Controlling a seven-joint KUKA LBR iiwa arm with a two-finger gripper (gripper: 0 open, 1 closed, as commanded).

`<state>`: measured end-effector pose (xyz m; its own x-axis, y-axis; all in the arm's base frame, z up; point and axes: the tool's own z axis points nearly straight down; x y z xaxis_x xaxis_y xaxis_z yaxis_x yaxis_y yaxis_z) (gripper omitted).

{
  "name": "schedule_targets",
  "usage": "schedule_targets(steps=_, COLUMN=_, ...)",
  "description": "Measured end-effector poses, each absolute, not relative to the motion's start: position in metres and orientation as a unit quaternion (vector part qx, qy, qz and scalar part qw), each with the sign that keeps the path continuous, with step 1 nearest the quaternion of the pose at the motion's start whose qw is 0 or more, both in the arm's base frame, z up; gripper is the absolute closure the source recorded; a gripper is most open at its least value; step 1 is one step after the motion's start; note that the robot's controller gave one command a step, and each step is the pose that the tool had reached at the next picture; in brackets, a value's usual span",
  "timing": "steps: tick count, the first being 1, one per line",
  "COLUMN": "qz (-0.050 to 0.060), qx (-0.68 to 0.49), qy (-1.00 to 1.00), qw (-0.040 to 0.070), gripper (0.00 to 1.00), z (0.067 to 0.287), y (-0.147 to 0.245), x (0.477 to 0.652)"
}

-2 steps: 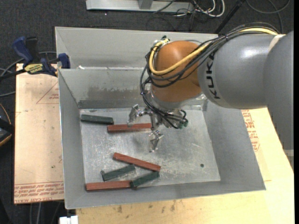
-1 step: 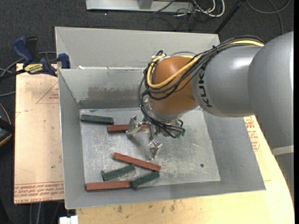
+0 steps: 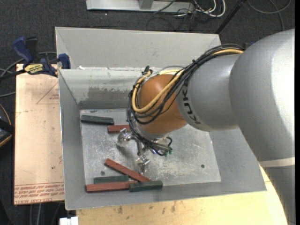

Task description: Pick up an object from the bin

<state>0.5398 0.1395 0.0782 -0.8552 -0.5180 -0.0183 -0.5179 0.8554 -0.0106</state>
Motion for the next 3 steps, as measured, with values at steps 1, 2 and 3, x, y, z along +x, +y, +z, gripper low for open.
schedule_targets(steps=1, qz=-0.001, qx=-0.264, qy=0.964, qw=0.014, gripper=0.0, z=0.079, y=0.18, x=0.509)
schedule_targets(steps=2, qz=0.0, qx=-0.284, qy=0.959, qw=0.0, gripper=0.0, z=0.126, y=0.181, x=0.499)
schedule_targets(steps=3, qz=0.001, qx=-0.288, qy=0.958, qw=0.002, gripper=0.0, z=0.132, y=0.126, x=0.508)
